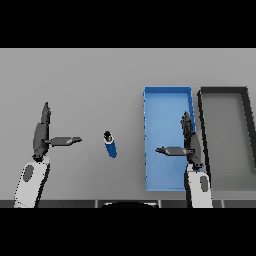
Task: Pick up the blue pipe and place it into the blue bin.
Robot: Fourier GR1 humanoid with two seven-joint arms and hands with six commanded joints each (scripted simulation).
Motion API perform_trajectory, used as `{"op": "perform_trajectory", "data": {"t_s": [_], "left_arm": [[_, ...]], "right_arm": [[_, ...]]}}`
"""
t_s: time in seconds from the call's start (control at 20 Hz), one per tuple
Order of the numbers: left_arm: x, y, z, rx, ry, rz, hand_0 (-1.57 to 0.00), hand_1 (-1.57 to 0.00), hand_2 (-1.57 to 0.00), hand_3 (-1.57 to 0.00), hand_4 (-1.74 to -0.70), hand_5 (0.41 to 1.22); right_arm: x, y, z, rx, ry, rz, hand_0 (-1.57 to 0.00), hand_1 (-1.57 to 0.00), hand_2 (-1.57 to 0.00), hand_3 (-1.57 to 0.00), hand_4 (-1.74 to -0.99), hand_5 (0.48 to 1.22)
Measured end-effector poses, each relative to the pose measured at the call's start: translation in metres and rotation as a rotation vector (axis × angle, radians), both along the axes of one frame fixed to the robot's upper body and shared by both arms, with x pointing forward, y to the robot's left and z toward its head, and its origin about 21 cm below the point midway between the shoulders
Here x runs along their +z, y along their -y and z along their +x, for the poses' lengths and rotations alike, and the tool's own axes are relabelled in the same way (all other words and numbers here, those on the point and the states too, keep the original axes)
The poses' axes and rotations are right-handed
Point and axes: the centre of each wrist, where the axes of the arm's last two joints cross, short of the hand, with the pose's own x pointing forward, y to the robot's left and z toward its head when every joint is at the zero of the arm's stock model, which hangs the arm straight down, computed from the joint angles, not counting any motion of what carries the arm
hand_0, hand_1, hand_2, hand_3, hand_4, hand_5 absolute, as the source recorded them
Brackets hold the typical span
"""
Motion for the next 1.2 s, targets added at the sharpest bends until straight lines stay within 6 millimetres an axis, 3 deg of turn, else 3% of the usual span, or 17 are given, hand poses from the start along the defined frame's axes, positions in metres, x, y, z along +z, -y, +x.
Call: {"op": "perform_trajectory", "data": {"t_s": [0.3, 0.35, 0.45, 0.7, 0.85, 1.2], "left_arm": [[0.001, 0.001, 0.010, -0.001, 0.002, -0.001, 0.00, 0.00, 0.00, 0.00, -1.19, 0.605], [0.000, -0.012, 0.004, -0.135, -0.006, 0.037, 0.00, 0.00, 0.00, 0.00, -1.19, 0.606], [0.002, -0.034, -0.001, -0.258, -0.027, 0.068, 0.00, 0.00, 0.00, 0.00, -1.19, 0.604], [0.001, -0.042, -0.002, -0.375, -0.042, 0.102, 0.00, 0.00, 0.00, 0.00, -1.16, 0.605], [0.006, -0.038, -0.013, -0.521, -0.071, 0.116, 0.00, 0.00, 0.00, 0.00, -1.18, 0.584], [0.006, 0.008, -0.027, -0.745, -0.149, 0.118, 0.00, 0.00, 0.00, 0.00, -1.20, 0.508]], "right_arm": [[0.002, 0.001, 0.013, -0.003, -0.013, -0.002, 0.00, 0.00, 0.00, 0.00, -1.254, 0.598], [0.003, 0.013, 0.001, 0.033, 0.041, -0.123, 0.00, 0.00, 0.00, 0.00, -1.255, 0.597], [0.005, 0.019, -0.013, 0.099, 0.062, -0.236, 0.00, 0.00, 0.00, 0.00, -1.249, 0.598], [0.009, 0.014, -0.018, 0.135, 0.031, -0.300, 0.00, 0.00, 0.00, 0.00, -1.226, 0.593], [0.008, 0.015, -0.018, 0.150, 0.048, -0.295, 0.00, 0.00, 0.00, 0.00, -1.228, 0.601], [0.009, 0.014, -0.012, 0.170, 0.066, -0.274, 0.00, 0.00, 0.00, 0.00, -1.279, 0.638]]}}
